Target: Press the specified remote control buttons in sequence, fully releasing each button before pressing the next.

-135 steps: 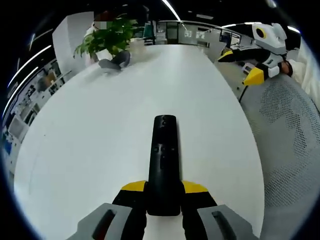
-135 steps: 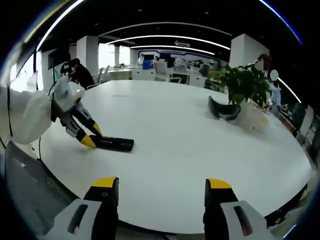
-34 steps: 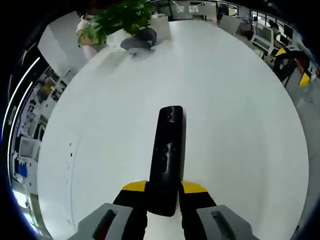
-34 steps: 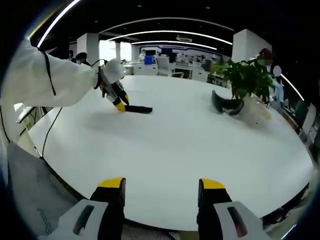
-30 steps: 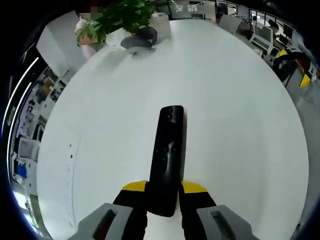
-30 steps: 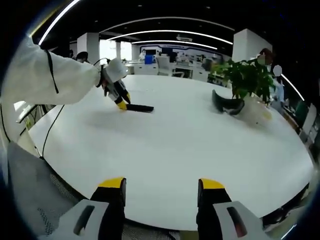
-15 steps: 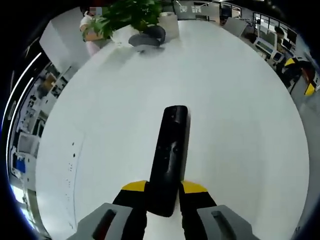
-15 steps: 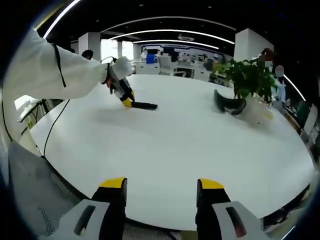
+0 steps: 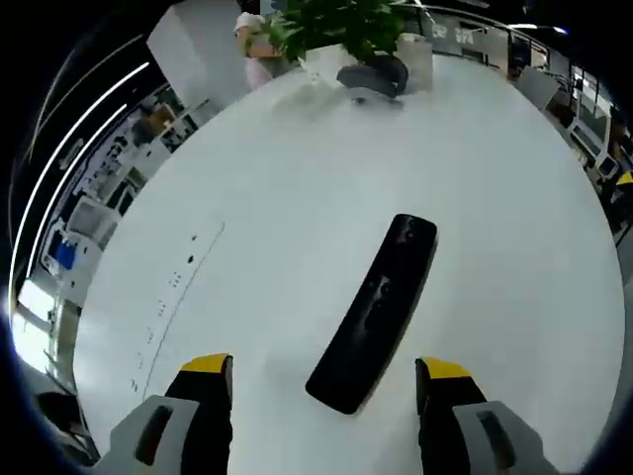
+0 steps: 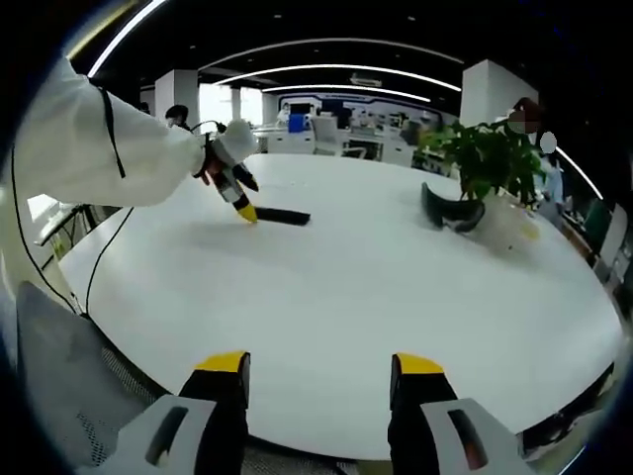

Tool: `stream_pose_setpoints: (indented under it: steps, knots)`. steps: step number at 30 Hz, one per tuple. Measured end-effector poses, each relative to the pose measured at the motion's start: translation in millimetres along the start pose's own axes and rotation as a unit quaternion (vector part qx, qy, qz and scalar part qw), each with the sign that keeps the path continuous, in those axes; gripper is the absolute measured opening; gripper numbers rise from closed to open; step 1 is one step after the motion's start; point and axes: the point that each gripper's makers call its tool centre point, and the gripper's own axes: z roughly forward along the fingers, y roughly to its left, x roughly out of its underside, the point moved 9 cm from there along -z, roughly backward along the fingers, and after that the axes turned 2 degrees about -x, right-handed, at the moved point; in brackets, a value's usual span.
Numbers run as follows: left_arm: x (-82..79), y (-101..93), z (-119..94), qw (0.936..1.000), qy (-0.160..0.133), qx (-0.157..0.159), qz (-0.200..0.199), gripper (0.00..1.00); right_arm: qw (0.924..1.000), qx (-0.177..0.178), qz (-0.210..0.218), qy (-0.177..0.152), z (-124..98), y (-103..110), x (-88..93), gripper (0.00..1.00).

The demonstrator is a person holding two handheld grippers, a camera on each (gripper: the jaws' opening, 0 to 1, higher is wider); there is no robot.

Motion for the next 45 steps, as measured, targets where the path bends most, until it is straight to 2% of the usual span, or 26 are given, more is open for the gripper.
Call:
stream_pose_setpoints:
  steps: [3, 4, 5, 7, 11, 14, 19, 20, 25, 29, 34, 37, 38, 41, 45]
  knots:
    - [6.1, -3.6, -11, 0.9988, -0.020, -0.004, -0.045, 0.87, 1.0000, 0.002, 0.001, -0.005, 0, 0, -0.7, 0.56]
    - [8.6, -6.3, -16, 0.9967, -0.042, 0.002, -0.070, 0.89, 1.0000, 0.001, 0.002, -0.006, -1, 0, -0.8, 0.56]
    - [10.1, -9.2, -20, 0.9952, -0.051, 0.010, -0.083, 0.89, 1.0000, 0.000, 0.002, -0.006, 0, 0, -0.9, 0.56]
    - [20.1, -10.7, -31, 0.9948, -0.050, 0.008, -0.088, 0.91, 1.0000, 0.000, 0.002, -0.006, 0, 0, -1.0, 0.56]
    - [31.4, -20.9, -54, 0.9876, -0.094, 0.010, -0.126, 0.92, 0.9999, 0.001, 0.003, -0.011, -1, 0, -1.6, 0.56]
    - [38.4, -31.3, -74, 0.9845, -0.126, 0.007, -0.122, 0.97, 0.9999, 0.001, 0.004, -0.016, -1, 0, -2.2, 0.56]
    - [53.7, -50.6, -108, 0.9811, -0.156, 0.002, -0.114, 0.98, 0.9998, 0.003, 0.001, -0.021, -2, 0, -3.2, 0.59]
    - [56.4, -53.2, -116, 0.9772, -0.175, -0.006, -0.120, 0.98, 0.9997, 0.005, 0.002, -0.023, -3, -1, -3.3, 0.59]
    - [72.0, -66.8, -142, 0.9638, -0.209, -0.017, -0.165, 1.00, 0.9991, 0.016, 0.005, -0.039, -5, -2, -5.2, 0.65]
    - [82.8, -78.5, -159, 0.9504, -0.237, -0.021, -0.200, 1.00, 0.9988, 0.017, 0.007, -0.046, -6, -3, -5.6, 0.70]
    - [91.8, -97.8, -185, 0.9410, -0.268, -0.039, -0.203, 1.00, 0.9984, 0.028, 0.006, -0.049, -7, -3, -6.1, 0.76]
    - [98.7, -112.8, -201, 0.9297, -0.289, -0.048, -0.223, 1.00, 0.9982, 0.029, 0.004, -0.052, -7, -3, -6.7, 0.77]
    - [103.2, -118.4, -207, 0.9239, -0.299, -0.054, -0.233, 1.00, 0.9982, 0.027, 0.003, -0.053, -7, -3, -6.9, 0.77]
    - [119.2, -126.1, -211, 0.9186, -0.300, -0.065, -0.249, 1.00, 0.9981, 0.030, 0.000, -0.054, -7, -3, -7.0, 0.78]
    - [138.2, -142.7, -223, 0.9202, -0.291, -0.092, -0.245, 1.00, 0.9982, 0.031, 0.001, -0.052, -7, -3, -6.7, 0.78]
